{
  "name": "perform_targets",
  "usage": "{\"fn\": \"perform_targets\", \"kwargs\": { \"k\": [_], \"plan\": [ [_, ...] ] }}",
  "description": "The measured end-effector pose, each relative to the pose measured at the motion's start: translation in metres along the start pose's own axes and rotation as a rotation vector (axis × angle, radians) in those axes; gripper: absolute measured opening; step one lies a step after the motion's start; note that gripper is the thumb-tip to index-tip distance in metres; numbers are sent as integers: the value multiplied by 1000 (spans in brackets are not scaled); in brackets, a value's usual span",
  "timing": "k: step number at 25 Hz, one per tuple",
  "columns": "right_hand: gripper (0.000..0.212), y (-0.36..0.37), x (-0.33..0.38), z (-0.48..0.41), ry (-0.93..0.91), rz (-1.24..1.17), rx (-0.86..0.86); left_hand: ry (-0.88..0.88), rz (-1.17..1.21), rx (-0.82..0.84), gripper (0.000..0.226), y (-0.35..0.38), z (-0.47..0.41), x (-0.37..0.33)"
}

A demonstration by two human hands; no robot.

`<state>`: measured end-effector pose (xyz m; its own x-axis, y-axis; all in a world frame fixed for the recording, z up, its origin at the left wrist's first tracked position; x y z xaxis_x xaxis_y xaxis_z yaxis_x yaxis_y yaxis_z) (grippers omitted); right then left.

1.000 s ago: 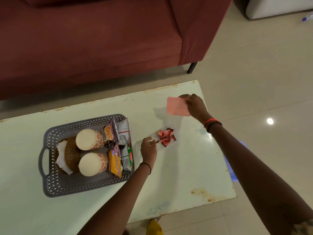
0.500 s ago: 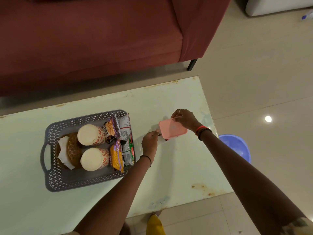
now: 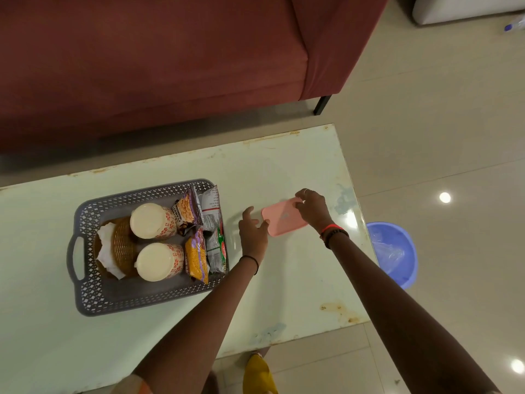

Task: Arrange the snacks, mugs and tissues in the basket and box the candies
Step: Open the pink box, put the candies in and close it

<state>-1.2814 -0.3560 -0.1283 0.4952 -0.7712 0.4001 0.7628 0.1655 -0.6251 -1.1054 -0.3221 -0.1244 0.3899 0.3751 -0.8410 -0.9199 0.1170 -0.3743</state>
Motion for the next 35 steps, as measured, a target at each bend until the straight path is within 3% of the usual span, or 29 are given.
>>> {"fn": "perform_targets", "kwargs": {
  "k": [5,12,20,24,30,35],
  "plan": [
    [32,-8,-21,0,121,-115,36,466,-623,223,67,7,12,-14],
    [24,-13,-27,-4,209,-235,115,571,-914,256,63,10,8,-22],
    [30,-16,-17,-5,254,-227,218,574,-989,252,62,15,8,-26],
    [21,-23,-5,-12,184,-229,205,581,-959,238,61,15,6,-26],
    [29,-14,2,-8,153,-60,289,575,-949,245,62,15,6,-24],
    [24,-15,-27,2,221,-204,205,619,-911,323,69,11,9,-24]
  ]
}}
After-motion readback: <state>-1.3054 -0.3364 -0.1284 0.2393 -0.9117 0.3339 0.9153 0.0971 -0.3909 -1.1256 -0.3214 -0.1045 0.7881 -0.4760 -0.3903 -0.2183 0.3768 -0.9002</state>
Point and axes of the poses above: each hand's wrist, its own z-axis away from the middle knuckle, its own y-axis out of the palm, x = y × z, the point moved 6 cm from there along -z, towards the middle knuckle, and after that the axes turned 15 degrees about y, right-handed, at the moved point
